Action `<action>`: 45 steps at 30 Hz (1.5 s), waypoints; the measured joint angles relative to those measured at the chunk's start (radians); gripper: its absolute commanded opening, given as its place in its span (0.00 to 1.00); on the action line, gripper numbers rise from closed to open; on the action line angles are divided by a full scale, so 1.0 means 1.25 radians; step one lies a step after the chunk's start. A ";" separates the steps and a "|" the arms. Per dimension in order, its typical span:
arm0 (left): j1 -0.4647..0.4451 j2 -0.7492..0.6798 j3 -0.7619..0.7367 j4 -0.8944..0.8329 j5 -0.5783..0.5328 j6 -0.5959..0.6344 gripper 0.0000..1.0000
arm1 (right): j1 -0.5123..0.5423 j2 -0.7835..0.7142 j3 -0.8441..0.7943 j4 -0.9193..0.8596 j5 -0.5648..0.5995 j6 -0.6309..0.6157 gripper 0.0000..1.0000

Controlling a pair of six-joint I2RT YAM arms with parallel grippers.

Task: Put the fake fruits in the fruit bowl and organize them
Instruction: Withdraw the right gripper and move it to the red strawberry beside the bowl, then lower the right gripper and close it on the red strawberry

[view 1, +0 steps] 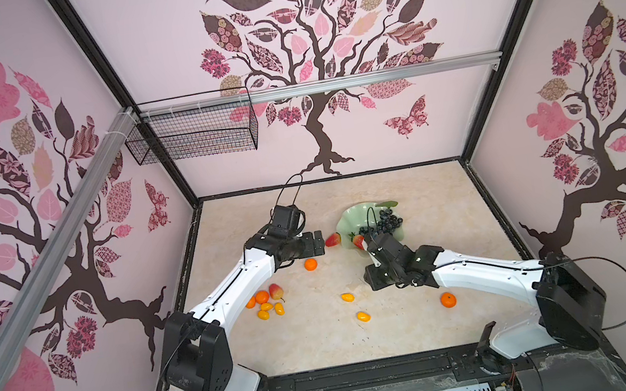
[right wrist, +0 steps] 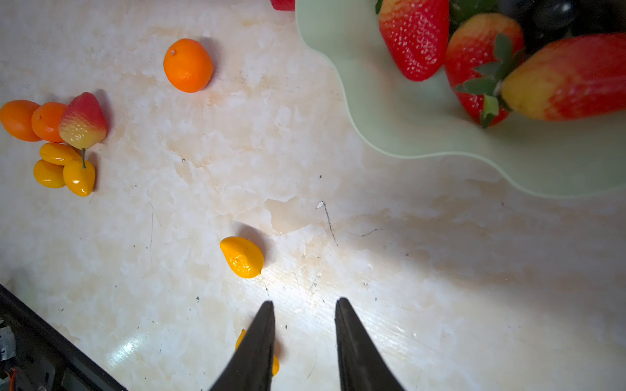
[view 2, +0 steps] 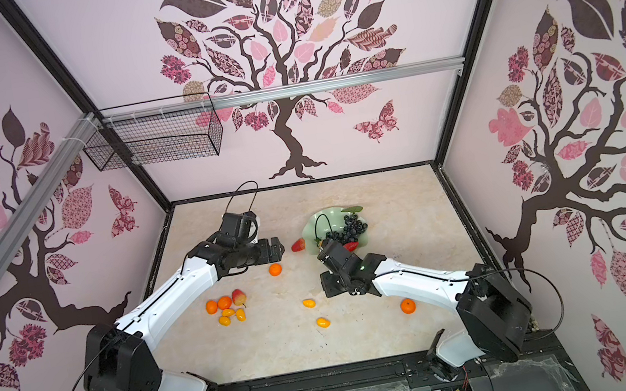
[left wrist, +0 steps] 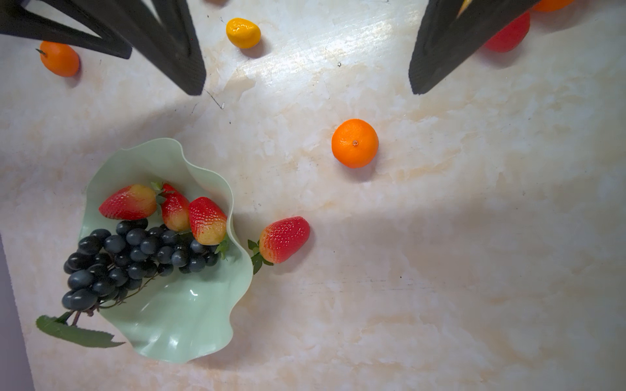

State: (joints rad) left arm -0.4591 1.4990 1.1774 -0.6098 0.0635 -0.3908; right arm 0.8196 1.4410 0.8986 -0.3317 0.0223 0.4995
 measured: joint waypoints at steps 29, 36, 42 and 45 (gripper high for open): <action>0.102 -0.129 -0.060 0.085 0.130 -0.039 0.98 | -0.009 0.468 0.496 -0.145 0.120 -0.108 0.39; 0.106 -0.131 -0.060 0.086 0.147 -0.040 0.98 | -0.041 0.533 0.607 -0.208 0.129 -0.110 0.41; 0.108 -0.131 -0.060 0.086 0.159 -0.040 0.98 | -0.094 0.565 0.667 -0.240 0.129 -0.098 0.44; 0.111 -0.131 -0.060 0.086 0.169 -0.040 0.98 | -0.114 0.590 0.706 -0.255 0.123 -0.094 0.44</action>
State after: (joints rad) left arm -0.3206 1.3357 1.1027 -0.5026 0.2749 -0.4408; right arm 0.6769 2.1788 1.7805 -0.6510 0.1764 0.3824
